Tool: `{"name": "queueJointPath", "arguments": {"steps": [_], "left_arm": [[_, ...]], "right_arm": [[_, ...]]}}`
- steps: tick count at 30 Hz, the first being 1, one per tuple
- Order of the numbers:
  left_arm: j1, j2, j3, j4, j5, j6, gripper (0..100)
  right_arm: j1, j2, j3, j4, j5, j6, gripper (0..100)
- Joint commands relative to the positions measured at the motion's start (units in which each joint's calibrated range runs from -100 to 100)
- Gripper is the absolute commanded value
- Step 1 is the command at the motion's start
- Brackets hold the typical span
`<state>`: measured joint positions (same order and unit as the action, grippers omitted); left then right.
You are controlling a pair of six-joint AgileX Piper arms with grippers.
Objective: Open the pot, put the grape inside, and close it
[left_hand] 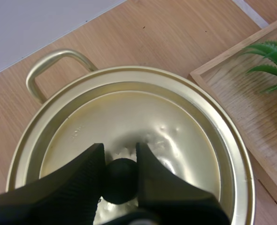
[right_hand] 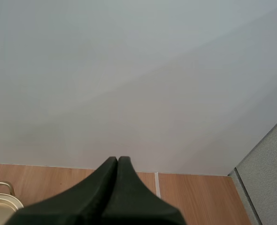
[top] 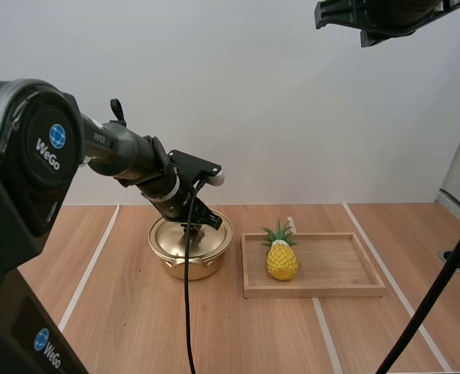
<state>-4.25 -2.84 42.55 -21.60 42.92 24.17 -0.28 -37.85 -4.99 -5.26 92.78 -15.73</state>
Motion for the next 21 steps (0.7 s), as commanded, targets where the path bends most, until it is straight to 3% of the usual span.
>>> {"name": "queueJointPath", "arguments": {"steps": [1,3,6,9,12,21], "left_arm": [[-0.13,1.0,0.7,1.1,5.6,-0.4,0],[-0.13,1.0,0.7,1.1,5.6,-2.3,4],[-0.13,0.9,0.7,1.1,5.6,-3.0,24],[-0.13,0.3,0.7,1.1,6.1,-3.1,56],[-0.13,-0.6,0.7,1.1,6.3,-1.8,97],[-0.13,-6.5,0.5,1.1,-2.8,-2.1,100]], "right_arm": [[-0.2,-0.9,-0.4,-0.6,1.0,-0.3,0],[-0.2,-0.9,-0.4,-0.6,1.0,-0.3,0],[-0.2,-0.9,-0.4,-0.6,1.0,-0.3,0],[-0.2,-0.9,-0.4,-0.5,1.0,-0.3,0],[-0.2,-0.9,-0.4,-0.5,1.0,-0.3,0],[-0.2,-0.9,-0.4,-0.5,1.0,-0.3,0]]}}
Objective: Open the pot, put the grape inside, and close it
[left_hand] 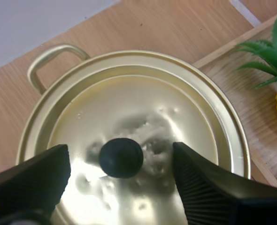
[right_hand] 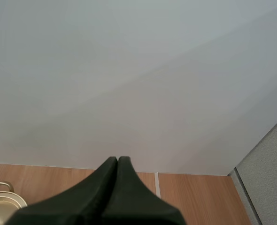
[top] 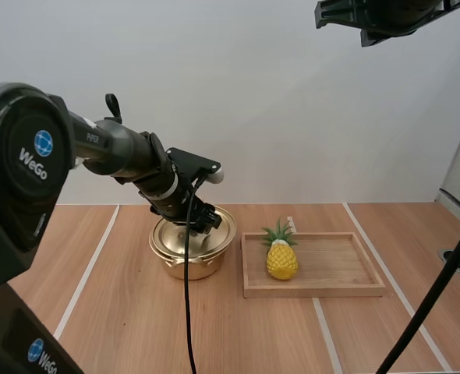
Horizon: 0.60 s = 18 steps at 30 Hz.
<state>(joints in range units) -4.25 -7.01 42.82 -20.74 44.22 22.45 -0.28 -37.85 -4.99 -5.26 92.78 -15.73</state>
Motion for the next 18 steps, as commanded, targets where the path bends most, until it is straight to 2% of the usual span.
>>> {"name": "queueJointPath", "arguments": {"steps": [1,9,18], "left_arm": [[-0.13,-3.4,0.3,0.2,-5.3,-0.5,100],[-0.13,-10.4,-6.9,0.2,-4.5,-0.5,100],[-0.13,-17.3,-17.6,0.3,-4.5,-0.5,100]], "right_arm": [[-0.2,-0.9,-0.4,-0.5,1.0,-0.3,0],[-0.2,-0.9,-0.3,-1.0,1.0,-0.3,0],[-0.2,-0.9,-0.3,-4.9,1.0,-0.3,0]]}}
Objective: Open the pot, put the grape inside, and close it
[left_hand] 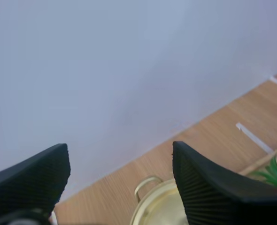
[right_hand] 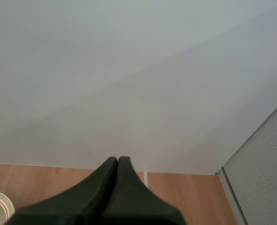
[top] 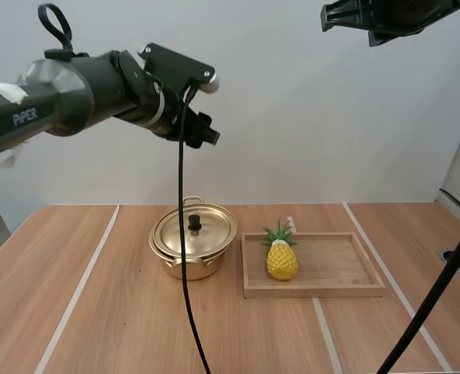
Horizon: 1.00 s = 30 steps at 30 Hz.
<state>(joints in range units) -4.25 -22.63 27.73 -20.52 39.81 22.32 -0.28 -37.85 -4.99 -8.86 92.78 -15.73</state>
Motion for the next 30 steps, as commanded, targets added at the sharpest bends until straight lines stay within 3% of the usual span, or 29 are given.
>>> {"name": "queueJointPath", "arguments": {"steps": [1,8,11,19,30], "left_arm": [[-0.13,-2.3,-3.4,0.1,-0.1,-0.4,100],[0.03,-4.3,-9.7,2.3,3.4,-1.1,100],[0.80,-3.6,-10.0,2.6,13.3,-3.6,100],[0.90,6.6,-10.0,3.0,47.5,-4.1,100],[0.90,13.9,-4.0,3.1,43.9,-6.6,100]], "right_arm": [[-0.2,-0.9,-0.3,-1.3,1.0,-0.3,0],[-0.2,-0.9,-0.3,-1.3,1.0,-0.3,0],[-0.2,-0.9,-0.3,-1.0,1.0,-0.3,0],[-0.2,-0.9,-0.3,0.6,1.0,-0.2,0],[-0.2,-0.9,-0.3,0.6,1.8,-0.2,0]]}}
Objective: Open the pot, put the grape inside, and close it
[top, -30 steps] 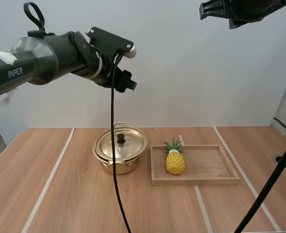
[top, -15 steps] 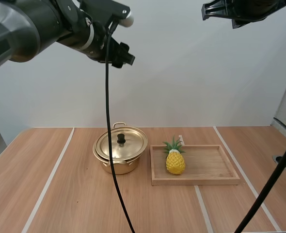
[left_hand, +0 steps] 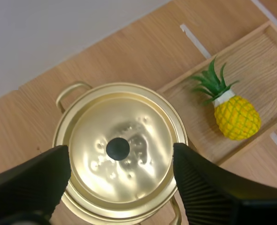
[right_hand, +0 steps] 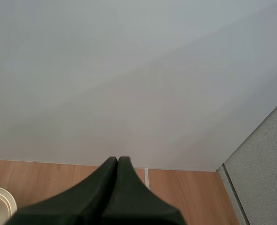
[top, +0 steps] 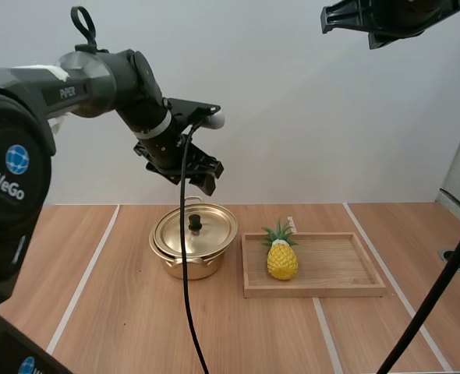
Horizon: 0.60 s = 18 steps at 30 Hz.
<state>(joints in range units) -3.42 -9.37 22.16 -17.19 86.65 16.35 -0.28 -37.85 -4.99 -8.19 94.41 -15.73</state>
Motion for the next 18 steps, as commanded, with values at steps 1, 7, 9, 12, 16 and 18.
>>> {"name": "queueJointPath", "arguments": {"steps": [1,7,9,12,16,18], "left_arm": [[0.08,1.1,2.4,-0.2,-4.7,-0.6,100],[0.08,2.2,5.0,-0.2,-11.7,-0.6,100],[0.08,3.0,5.0,-0.2,-12.7,-0.6,100],[0.08,4.5,5.0,-0.2,-14.4,-0.6,100],[0.08,6.8,5.2,-0.2,-14.4,-0.9,100],[0.08,7.8,5.5,-0.2,-14.4,-0.9,100]], "right_arm": [[-0.2,-0.9,-0.3,0.0,0.1,-0.2,0],[-0.2,-0.9,-0.3,0.0,0.1,-0.2,0],[-0.2,-0.9,-0.3,0.0,0.1,-0.2,0],[-0.2,-0.9,-0.3,0.0,0.1,-0.2,0],[-0.2,-0.9,-0.3,-0.2,0.1,-0.2,0],[-0.2,-0.9,-0.3,-0.2,0.1,-0.2,0]]}}
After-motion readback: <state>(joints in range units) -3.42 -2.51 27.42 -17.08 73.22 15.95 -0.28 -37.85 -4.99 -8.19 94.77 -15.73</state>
